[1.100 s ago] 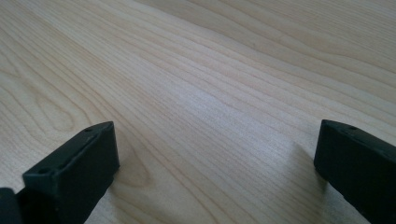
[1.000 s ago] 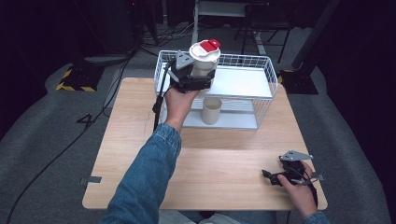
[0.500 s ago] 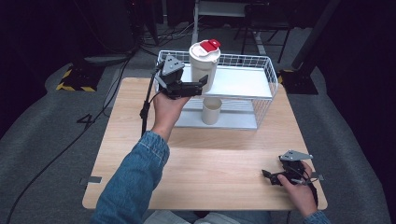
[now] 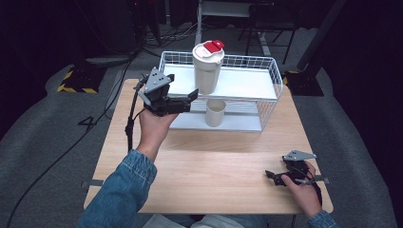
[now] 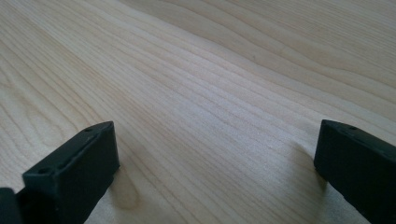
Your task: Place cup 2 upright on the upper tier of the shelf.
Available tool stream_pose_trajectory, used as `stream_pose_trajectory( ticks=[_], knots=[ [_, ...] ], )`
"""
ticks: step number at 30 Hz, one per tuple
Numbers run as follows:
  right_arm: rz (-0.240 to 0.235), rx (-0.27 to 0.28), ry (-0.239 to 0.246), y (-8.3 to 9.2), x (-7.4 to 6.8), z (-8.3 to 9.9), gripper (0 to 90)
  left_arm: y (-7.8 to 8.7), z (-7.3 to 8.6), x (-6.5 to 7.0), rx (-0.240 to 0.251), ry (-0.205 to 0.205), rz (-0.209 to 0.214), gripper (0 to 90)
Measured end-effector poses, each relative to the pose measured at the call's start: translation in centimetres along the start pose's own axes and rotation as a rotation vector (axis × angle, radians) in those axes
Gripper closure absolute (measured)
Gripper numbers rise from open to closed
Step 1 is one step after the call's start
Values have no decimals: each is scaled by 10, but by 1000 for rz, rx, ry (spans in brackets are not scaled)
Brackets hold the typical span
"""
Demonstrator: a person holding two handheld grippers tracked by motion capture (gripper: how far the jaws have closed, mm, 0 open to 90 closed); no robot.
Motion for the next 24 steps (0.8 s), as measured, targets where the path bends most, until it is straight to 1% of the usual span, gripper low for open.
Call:
stream_pose_trajectory(
  ticks=[2, 7, 10, 16, 19, 21, 24],
  knots=[
    [0, 0, 0, 0, 0, 0, 1, 7, 4, 3, -3, 9, 11, 80],
    [-1, -1, 2, 0, 0, 0, 1, 23, 13, 10, -10, 2, 20, 84],
    [-1, -1, 2, 0, 0, 0, 1, 33, 18, 14, -17, 4, 29, 88],
    [-1, -1, 2, 0, 0, 0, 1, 53, 30, 22, -32, -31, 28, 91],
    [-1, -1, 2, 0, 0, 0, 1, 62, 38, 26, -37, -59, 24, 91],
    [-1, -1, 2, 0, 0, 0, 1, 67, 45, 27, -63, -87, 20, 94],
    [-1, -1, 2, 0, 0, 0, 1, 73, 55, 28, -85, -106, 13, 96]
  ],
)
Point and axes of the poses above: each handheld gripper's, and its own axes: y roughly backward along the jaws, z roughly out of its underside, x roughly to its right, the point moved 5 cm from there along -y, roughly forward along the jaws, and after that the axes turned 10 degrees about z, right-handed, at the moved point
